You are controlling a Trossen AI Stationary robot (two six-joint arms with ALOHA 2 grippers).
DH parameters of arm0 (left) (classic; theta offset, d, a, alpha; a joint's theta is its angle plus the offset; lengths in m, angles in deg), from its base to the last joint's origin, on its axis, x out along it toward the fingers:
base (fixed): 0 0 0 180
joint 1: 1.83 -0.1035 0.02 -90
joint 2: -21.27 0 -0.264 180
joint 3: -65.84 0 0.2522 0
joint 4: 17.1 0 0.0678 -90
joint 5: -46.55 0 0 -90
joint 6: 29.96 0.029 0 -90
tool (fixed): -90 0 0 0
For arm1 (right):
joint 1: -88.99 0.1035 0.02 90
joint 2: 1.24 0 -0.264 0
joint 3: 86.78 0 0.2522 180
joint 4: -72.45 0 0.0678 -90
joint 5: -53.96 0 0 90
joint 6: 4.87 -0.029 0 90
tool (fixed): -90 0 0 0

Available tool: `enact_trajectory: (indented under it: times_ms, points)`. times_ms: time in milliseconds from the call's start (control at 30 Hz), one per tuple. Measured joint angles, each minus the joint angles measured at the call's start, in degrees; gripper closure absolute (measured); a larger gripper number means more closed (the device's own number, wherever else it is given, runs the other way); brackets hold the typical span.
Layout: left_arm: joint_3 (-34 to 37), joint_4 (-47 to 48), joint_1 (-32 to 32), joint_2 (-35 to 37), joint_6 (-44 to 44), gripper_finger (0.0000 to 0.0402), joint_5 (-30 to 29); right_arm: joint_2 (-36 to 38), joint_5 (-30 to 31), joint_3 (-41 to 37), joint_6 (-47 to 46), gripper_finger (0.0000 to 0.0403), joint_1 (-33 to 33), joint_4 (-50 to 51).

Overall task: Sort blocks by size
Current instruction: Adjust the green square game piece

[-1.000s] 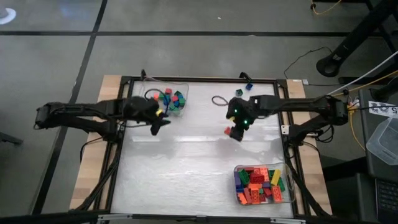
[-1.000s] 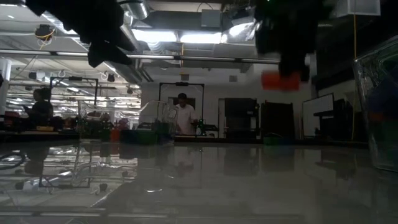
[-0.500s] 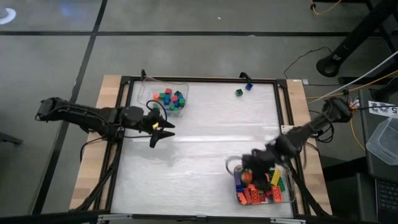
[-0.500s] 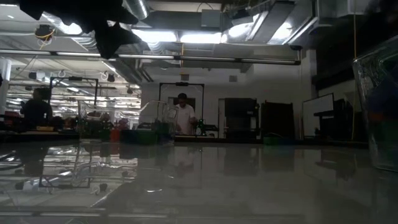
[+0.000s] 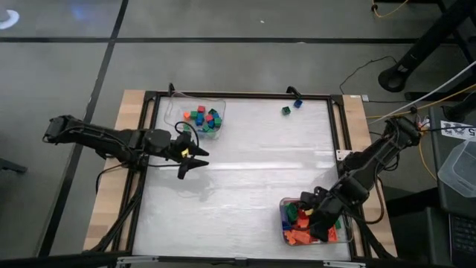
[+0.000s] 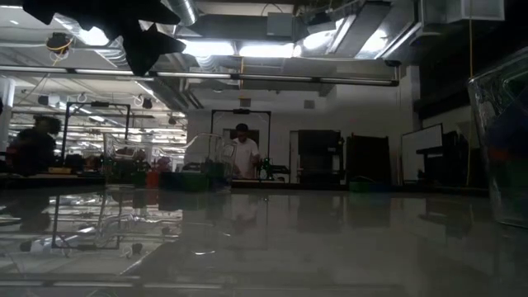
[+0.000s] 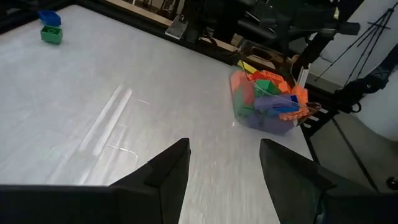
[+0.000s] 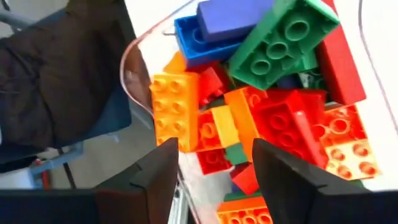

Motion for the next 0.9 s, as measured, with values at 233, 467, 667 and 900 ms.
enact_trajectory:
  times_ms: [233,467,667,900]
  points:
    - [0.00,0.00,-0.02,0.00,0.29,0.0219,-0.02,0.43,0.49,0.00,6.19,0.0203,-6.20,8.92]
    - [0.00,0.02,-0.02,0.00,1.67,0.0219,-0.66,1.42,9.19,0.00,24.68,0.0205,-24.06,21.93]
    - [0.00,0.04,-0.02,0.00,1.77,0.0219,-1.92,1.18,22.87,0.00,30.41,0.0205,-47.84,17.10]
    - [-0.02,0.26,-0.02,0.00,1.77,0.0219,-2.18,1.18,26.89,-0.01,30.37,0.0205,-68.60,-1.37]
